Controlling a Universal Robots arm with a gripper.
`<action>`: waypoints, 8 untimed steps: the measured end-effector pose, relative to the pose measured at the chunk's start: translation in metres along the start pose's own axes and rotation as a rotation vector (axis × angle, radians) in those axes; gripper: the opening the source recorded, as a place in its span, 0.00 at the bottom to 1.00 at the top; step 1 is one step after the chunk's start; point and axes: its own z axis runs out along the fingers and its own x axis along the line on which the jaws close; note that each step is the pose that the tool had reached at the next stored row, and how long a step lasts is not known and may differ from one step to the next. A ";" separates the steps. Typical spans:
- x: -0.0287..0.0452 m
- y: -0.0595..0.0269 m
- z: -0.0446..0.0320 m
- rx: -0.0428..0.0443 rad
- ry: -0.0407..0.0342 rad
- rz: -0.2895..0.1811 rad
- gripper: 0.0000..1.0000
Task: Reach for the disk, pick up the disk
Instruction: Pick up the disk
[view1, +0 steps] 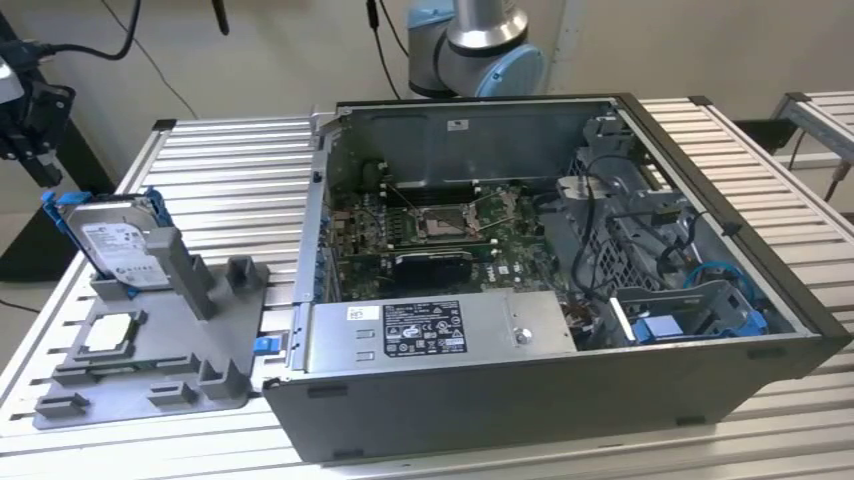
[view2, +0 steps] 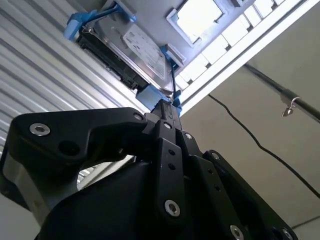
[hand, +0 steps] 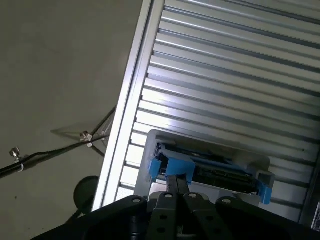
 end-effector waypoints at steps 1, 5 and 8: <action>0.0000 0.0000 0.0000 0.0000 0.0005 -0.015 0.00; 0.0000 0.0000 0.0000 0.0002 0.0024 -0.071 0.00; 0.0000 0.0000 0.0000 0.0004 0.0038 -0.113 0.00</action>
